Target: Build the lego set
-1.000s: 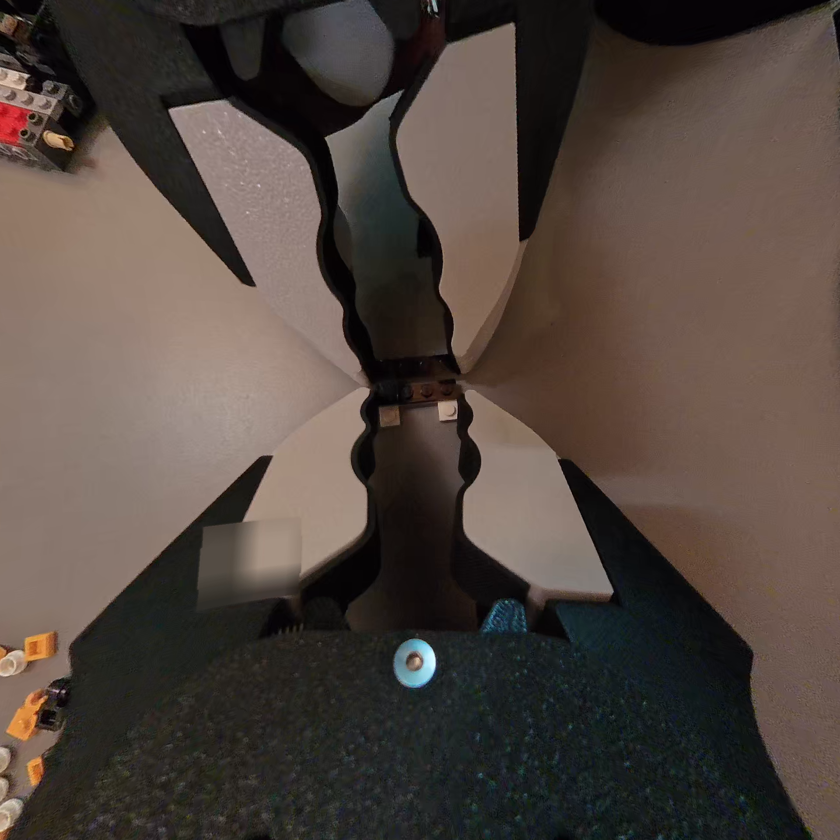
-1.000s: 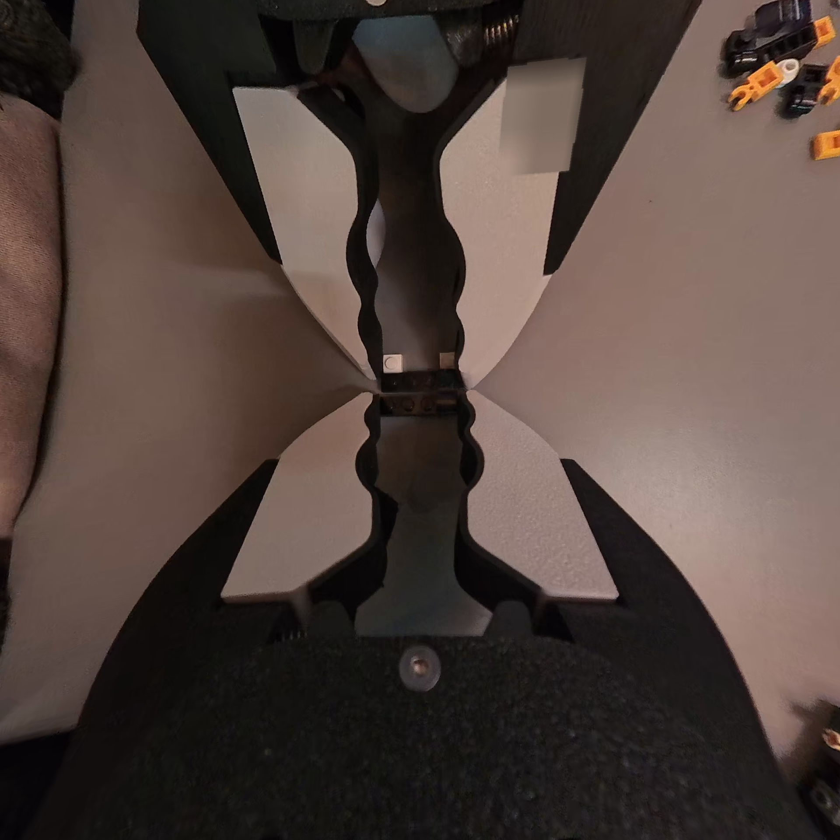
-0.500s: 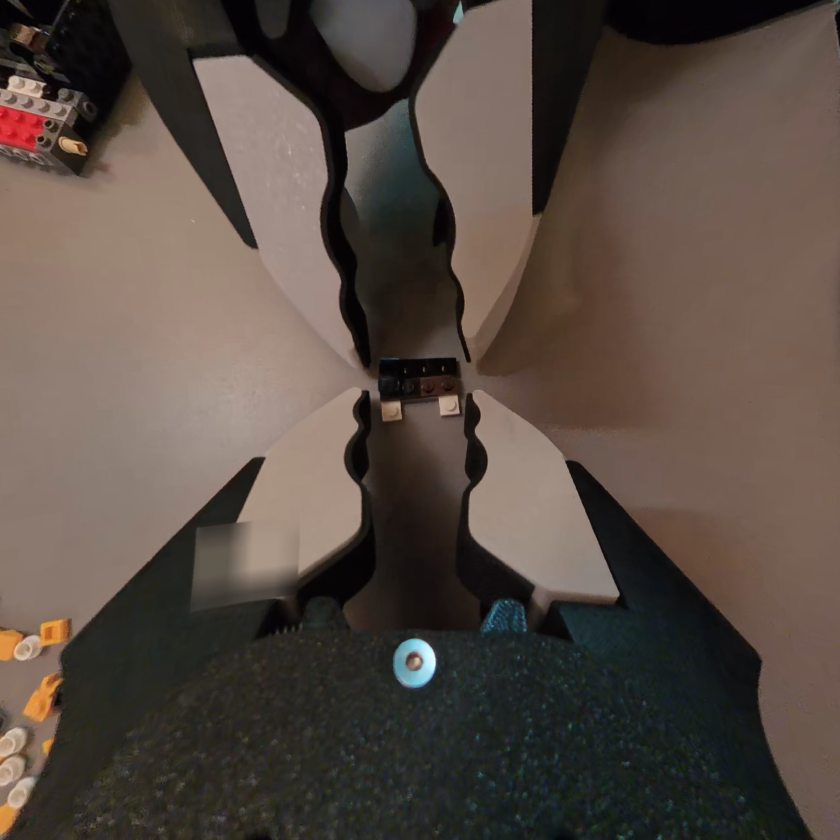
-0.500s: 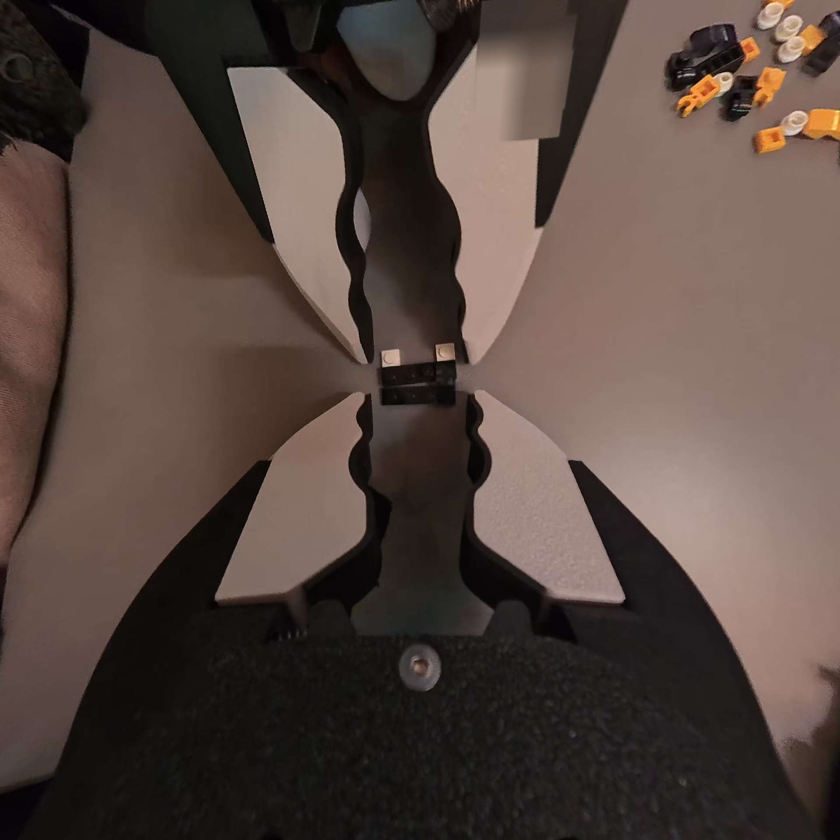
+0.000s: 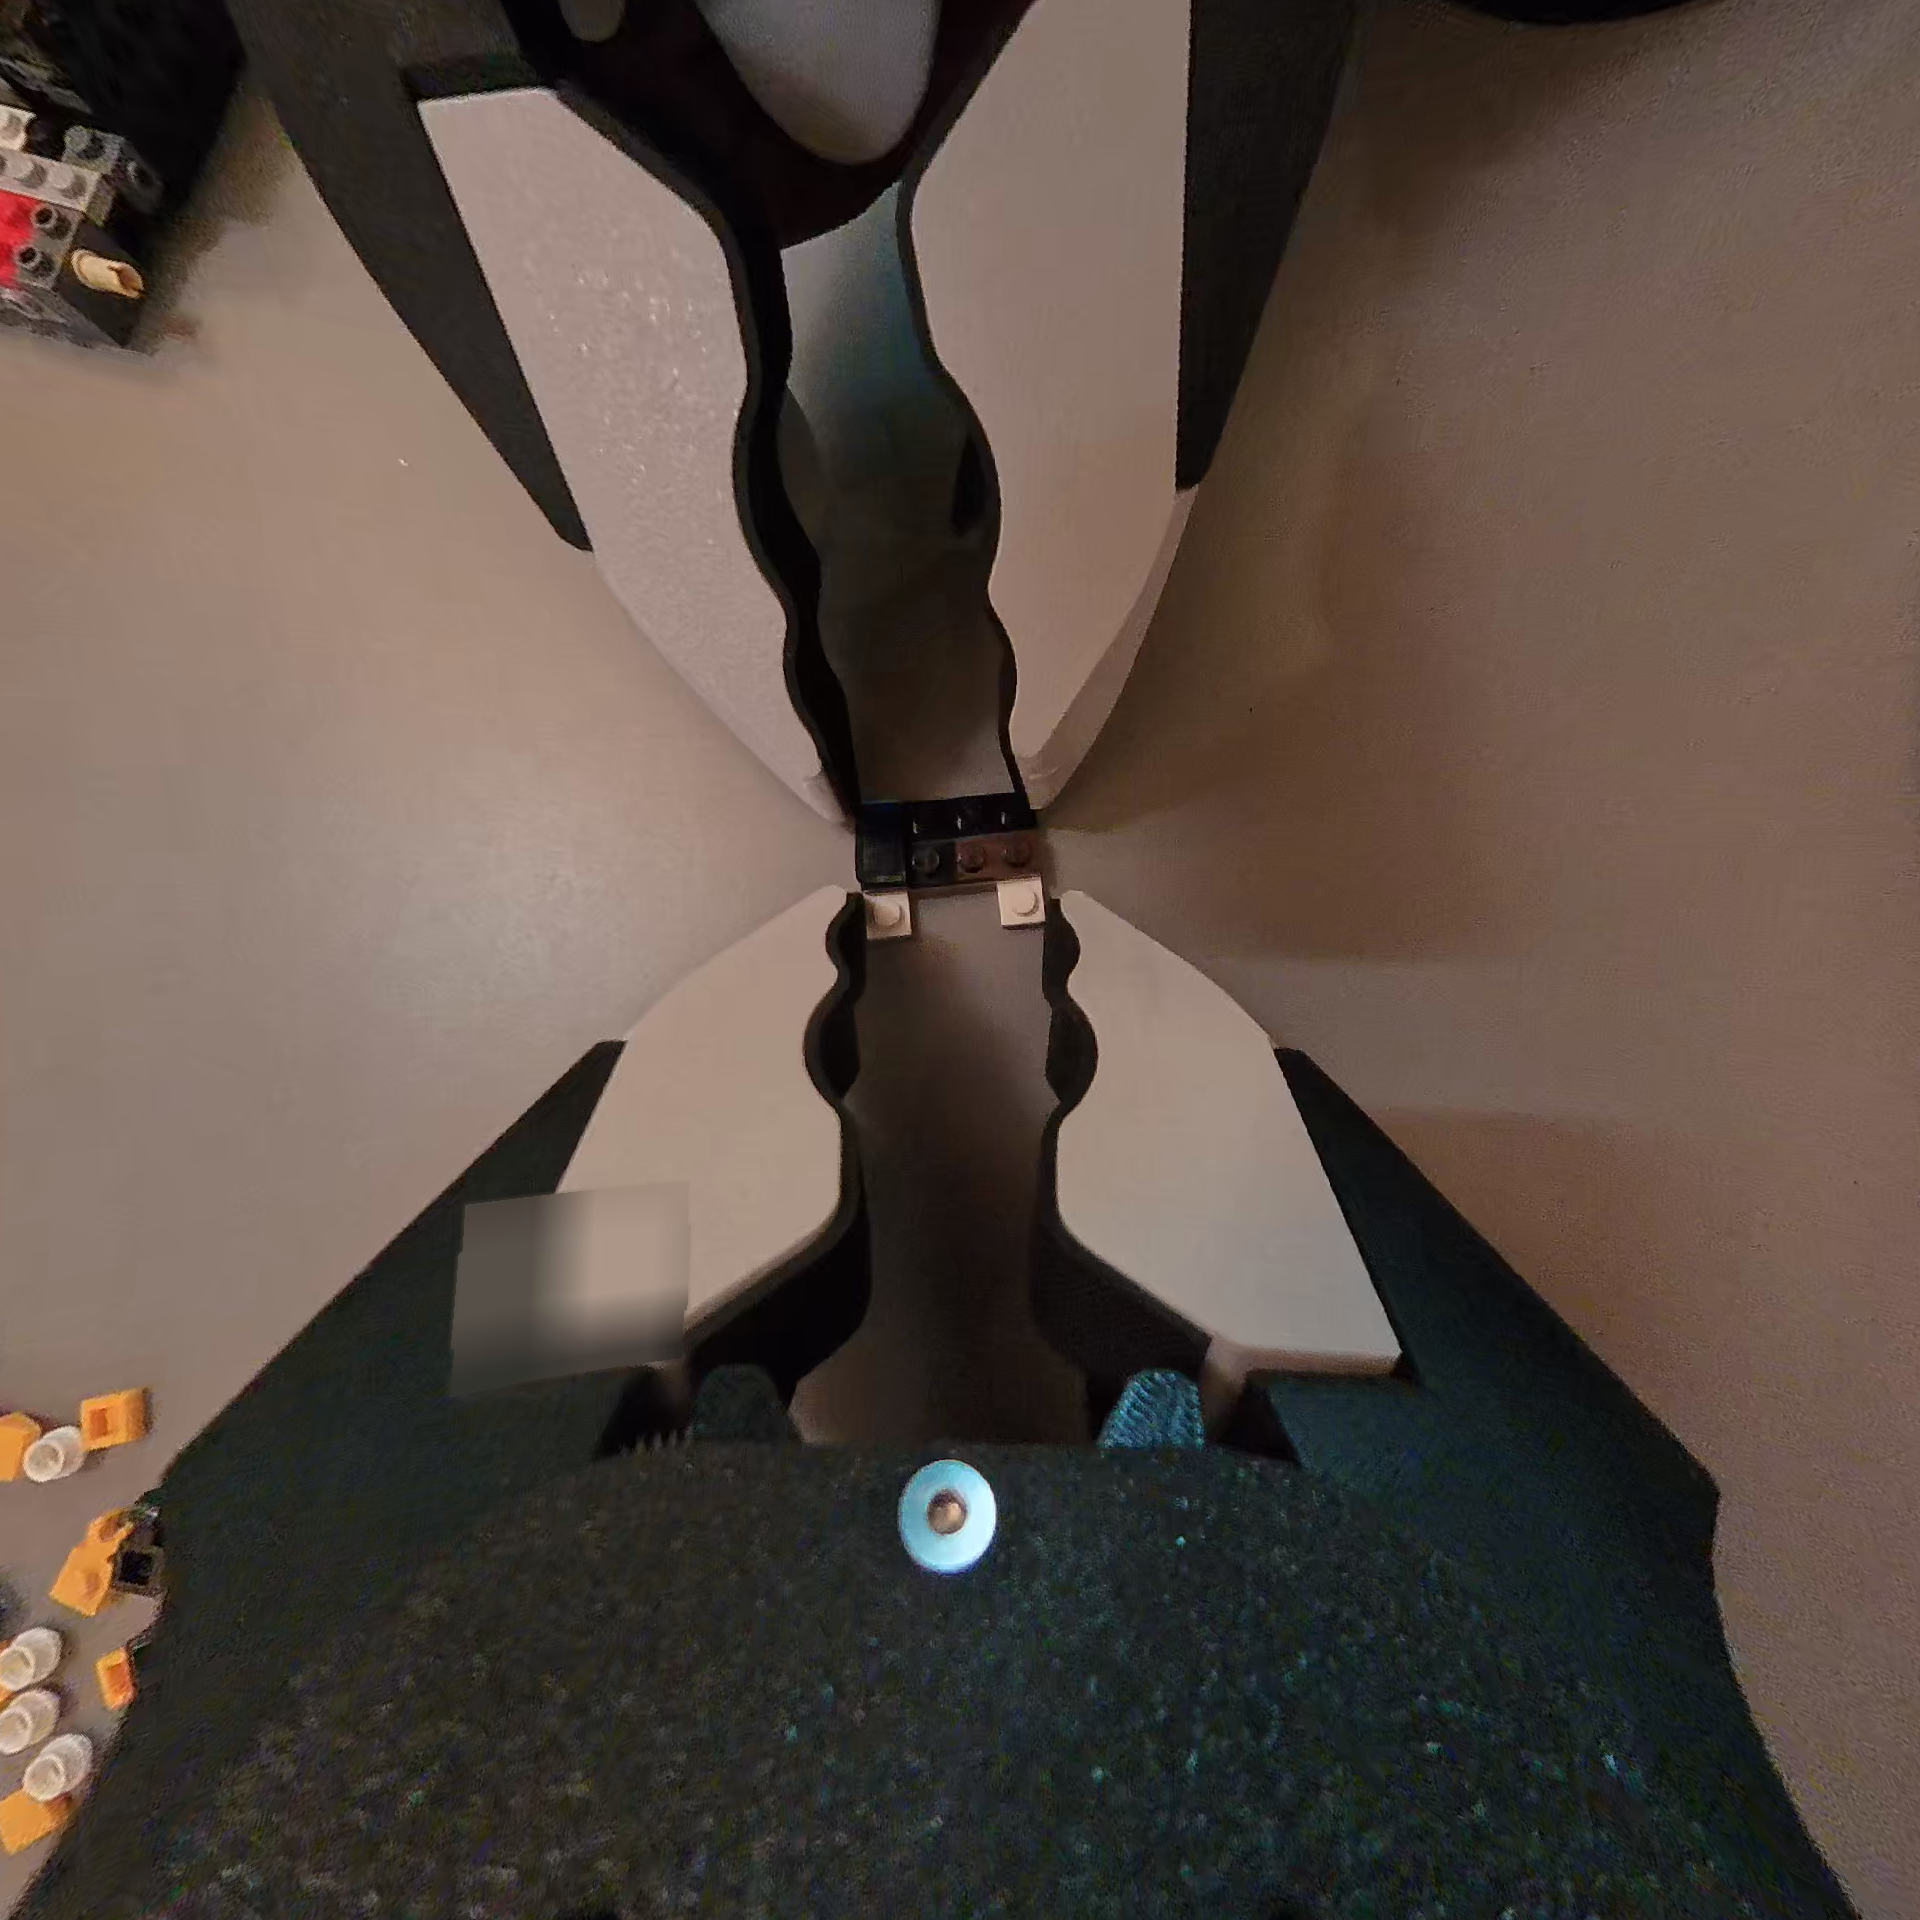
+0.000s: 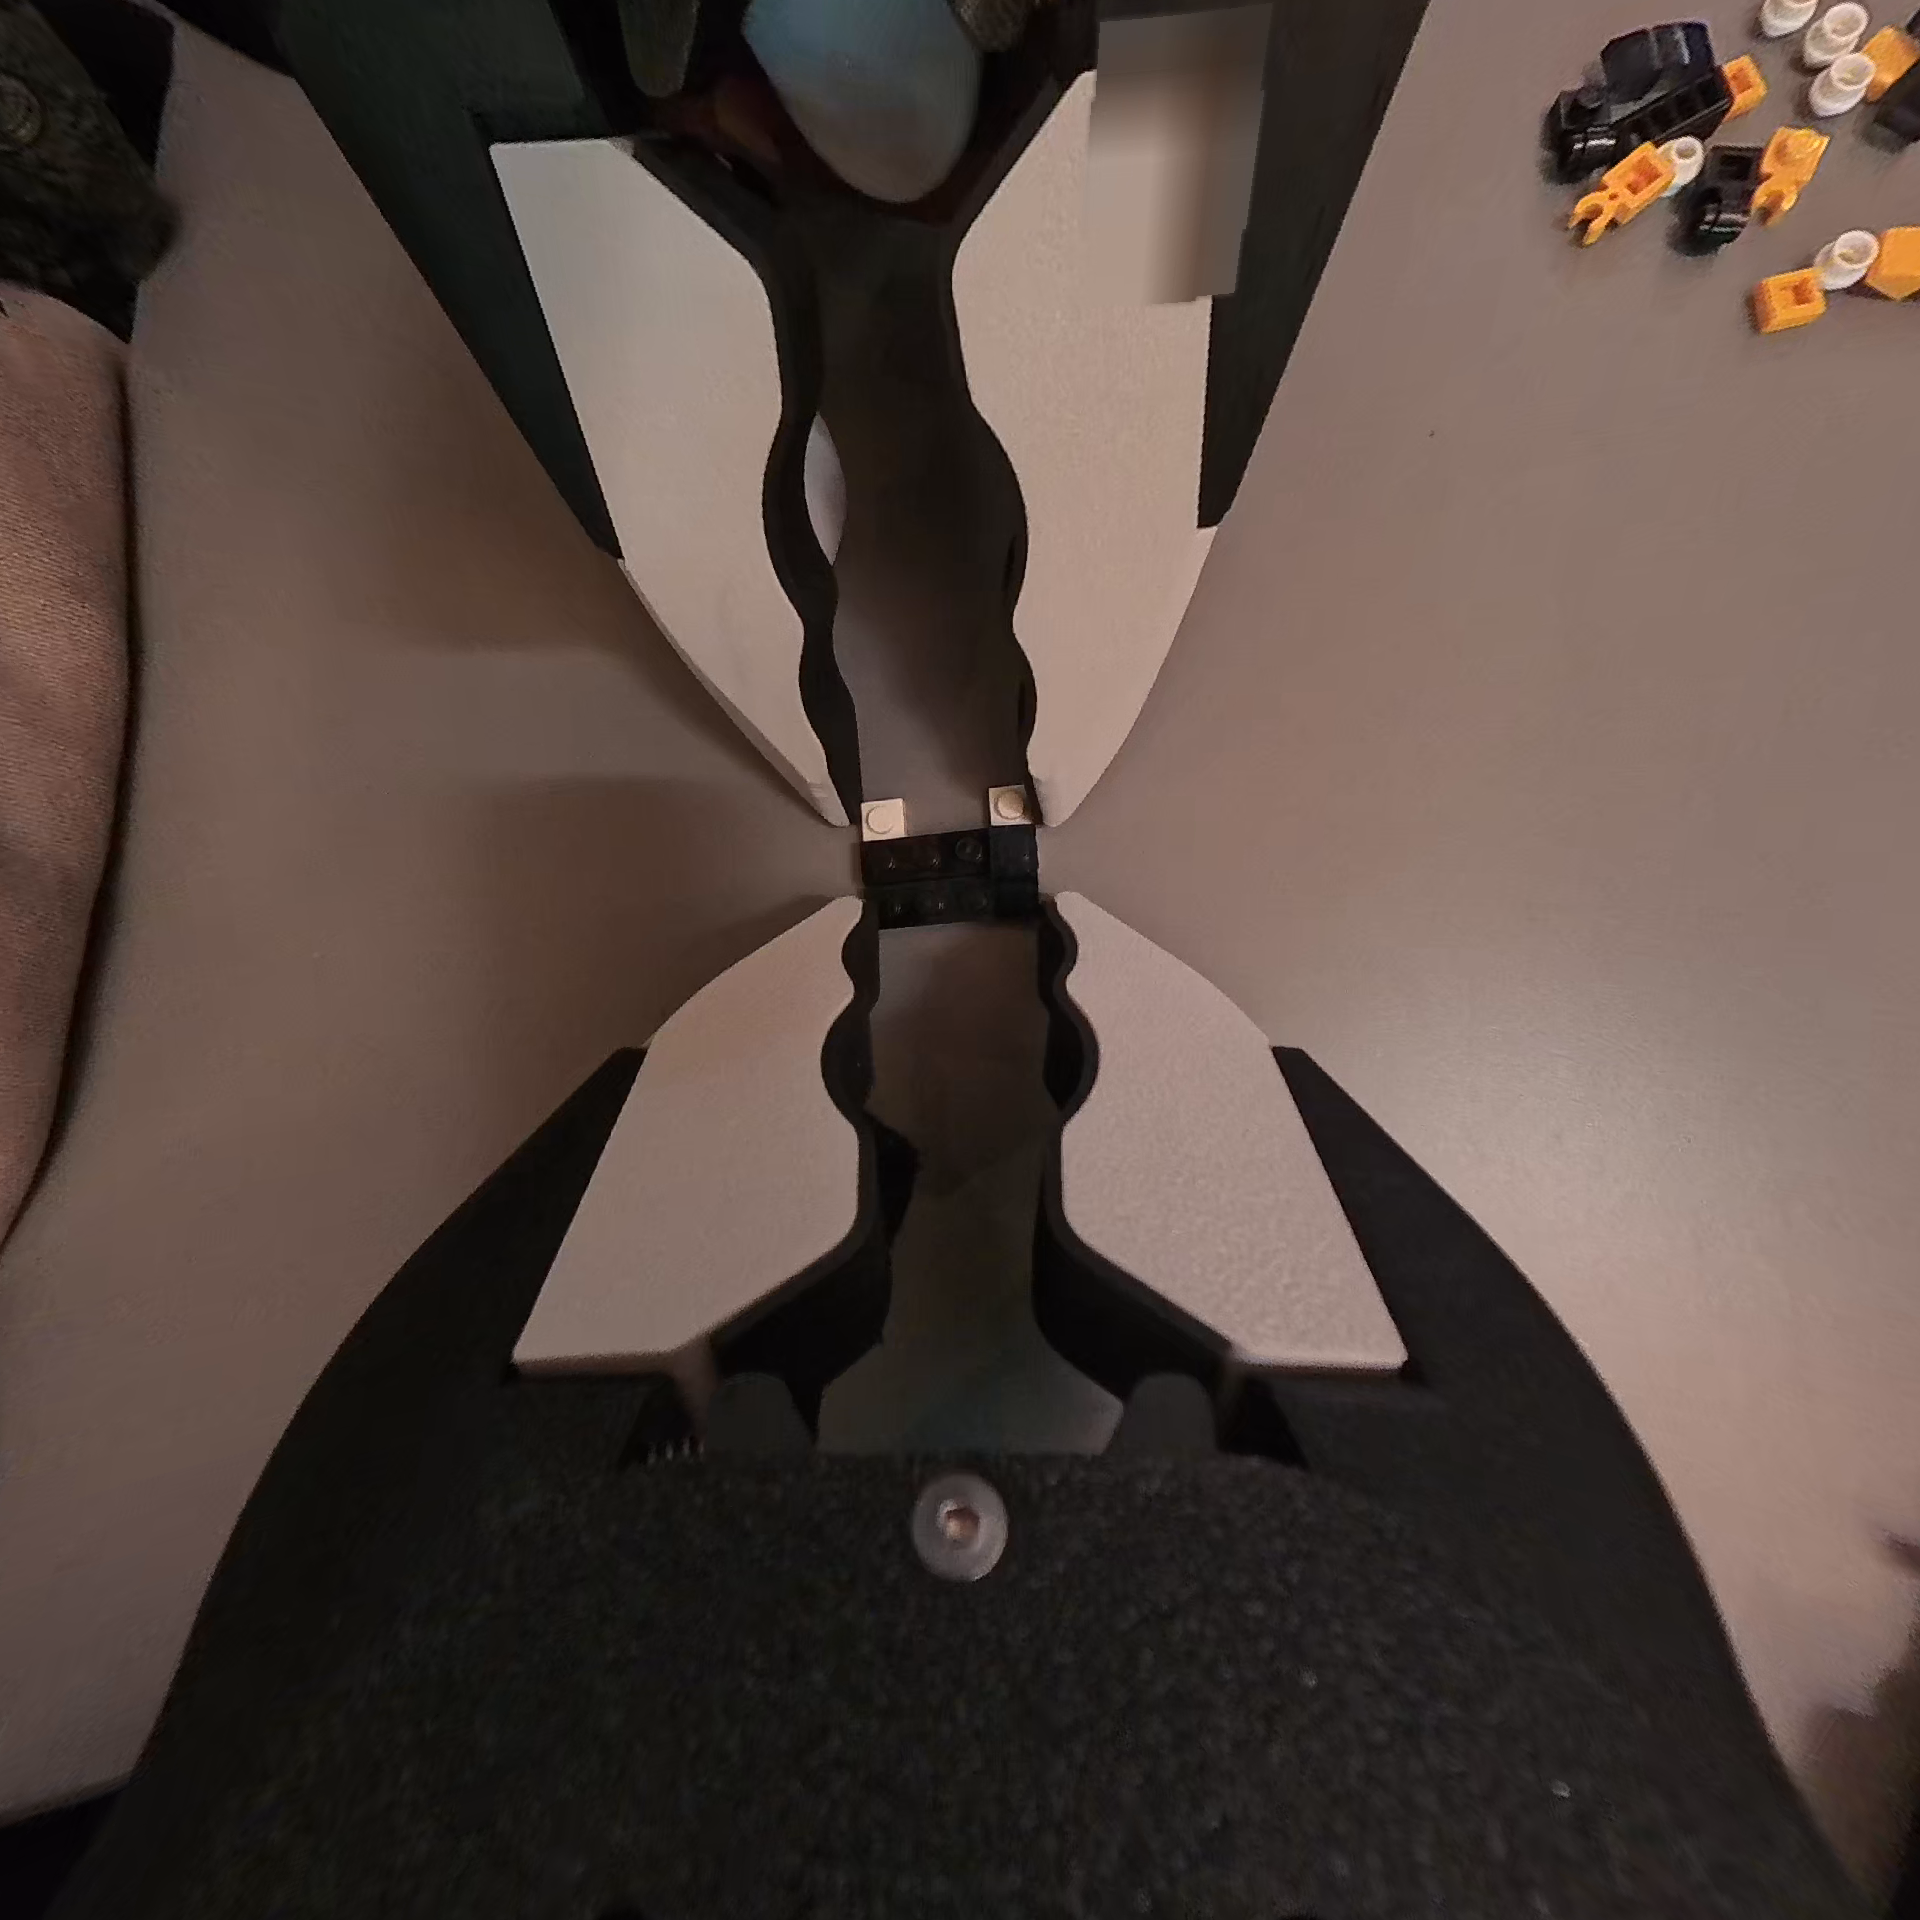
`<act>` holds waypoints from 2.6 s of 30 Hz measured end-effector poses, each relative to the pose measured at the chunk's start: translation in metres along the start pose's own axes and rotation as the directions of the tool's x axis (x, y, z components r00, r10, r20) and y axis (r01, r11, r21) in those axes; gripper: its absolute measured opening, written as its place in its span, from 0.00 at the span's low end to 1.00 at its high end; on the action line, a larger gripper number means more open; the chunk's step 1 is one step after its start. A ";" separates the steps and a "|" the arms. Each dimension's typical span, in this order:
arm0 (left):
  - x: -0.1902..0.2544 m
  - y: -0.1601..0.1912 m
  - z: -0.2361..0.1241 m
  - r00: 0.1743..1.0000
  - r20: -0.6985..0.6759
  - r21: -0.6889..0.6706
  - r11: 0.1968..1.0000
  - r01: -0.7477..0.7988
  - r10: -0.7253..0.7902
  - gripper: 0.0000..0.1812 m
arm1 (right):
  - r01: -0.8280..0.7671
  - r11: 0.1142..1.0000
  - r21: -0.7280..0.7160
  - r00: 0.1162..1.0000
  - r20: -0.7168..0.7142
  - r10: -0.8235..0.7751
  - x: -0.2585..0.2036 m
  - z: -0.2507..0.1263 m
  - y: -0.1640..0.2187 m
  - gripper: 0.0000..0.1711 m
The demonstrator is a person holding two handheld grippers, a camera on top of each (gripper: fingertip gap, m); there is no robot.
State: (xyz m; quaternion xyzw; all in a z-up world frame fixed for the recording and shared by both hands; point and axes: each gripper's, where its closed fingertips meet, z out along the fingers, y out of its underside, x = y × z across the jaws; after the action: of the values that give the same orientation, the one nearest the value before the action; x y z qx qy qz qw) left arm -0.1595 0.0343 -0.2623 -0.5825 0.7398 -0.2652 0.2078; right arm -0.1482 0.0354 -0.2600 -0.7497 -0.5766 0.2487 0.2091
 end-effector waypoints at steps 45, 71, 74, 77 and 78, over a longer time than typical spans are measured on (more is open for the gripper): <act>0.001 -0.003 0.003 1.000 -0.027 0.029 1.000 -0.011 0.011 0.18 | -0.032 0.999 0.020 0.999 -0.023 0.032 0.011 -0.003 -0.010 0.01; 0.002 -0.003 0.003 0.998 -0.045 0.061 0.997 -0.048 0.051 0.18 | 0.111 0.977 -0.182 0.993 0.062 -0.101 0.009 -0.003 -0.008 0.00; 0.002 -0.003 0.002 0.998 -0.036 0.066 0.997 -0.051 0.053 0.18 | 0.110 0.975 -0.193 0.993 0.062 -0.100 0.009 -0.003 -0.008 0.00; 0.002 -0.001 0.000 0.998 -0.020 0.044 0.998 -0.054 0.055 0.19 | 0.108 0.977 -0.186 0.993 0.067 -0.097 0.007 -0.001 -0.009 0.00; 0.003 -0.001 -0.002 0.998 -0.022 0.038 0.998 -0.052 0.053 0.19 | 0.107 0.977 -0.186 0.993 0.071 -0.095 0.007 -0.001 -0.009 0.00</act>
State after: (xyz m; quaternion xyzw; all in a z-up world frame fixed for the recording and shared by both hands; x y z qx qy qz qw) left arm -0.1609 0.0311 -0.2606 -0.5556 0.7521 -0.2801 0.2173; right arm -0.1533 0.0440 -0.2548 -0.7278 -0.6411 0.2048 0.1315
